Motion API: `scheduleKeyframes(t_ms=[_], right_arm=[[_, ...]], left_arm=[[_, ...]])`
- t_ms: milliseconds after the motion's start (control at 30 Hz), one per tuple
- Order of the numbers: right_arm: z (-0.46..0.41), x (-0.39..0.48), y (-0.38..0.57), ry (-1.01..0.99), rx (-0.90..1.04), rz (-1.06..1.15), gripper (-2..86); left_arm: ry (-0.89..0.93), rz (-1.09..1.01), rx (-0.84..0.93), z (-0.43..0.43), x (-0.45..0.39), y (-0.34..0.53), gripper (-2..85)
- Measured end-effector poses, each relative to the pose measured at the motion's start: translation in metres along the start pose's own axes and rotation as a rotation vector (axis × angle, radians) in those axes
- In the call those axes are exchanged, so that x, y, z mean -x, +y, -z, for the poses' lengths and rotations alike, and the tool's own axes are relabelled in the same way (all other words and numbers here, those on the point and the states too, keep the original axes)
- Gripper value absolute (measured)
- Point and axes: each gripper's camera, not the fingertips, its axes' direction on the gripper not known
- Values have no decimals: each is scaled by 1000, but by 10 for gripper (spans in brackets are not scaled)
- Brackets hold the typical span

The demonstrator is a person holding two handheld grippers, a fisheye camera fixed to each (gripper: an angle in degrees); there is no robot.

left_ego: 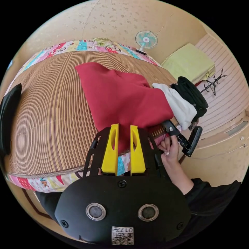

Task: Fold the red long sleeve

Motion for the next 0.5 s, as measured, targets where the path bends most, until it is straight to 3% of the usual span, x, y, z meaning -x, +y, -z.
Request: scheduleKeyframes(t_ms=[67,167,267,333,367,500], right_arm=[[31,5,-15,-36,-108,-55,15],[62,58,-42,-98,-208,165,40],[29,98,-74,16,67,238,87],[-20,94,-79,52,361,247,69],[-29,90,-79,41,418,235,59],[5,80,-93,-77,313,209,37]], left_arm=[[2,6,30,1,1,8,58],[77,51,3,6,14,21,57],[171,131,-89,20,34,37,83],[193,192,-144,28,46,47,113],[181,231,-148,30,53,51,125],[198,271,-8,9,71,43,101]])
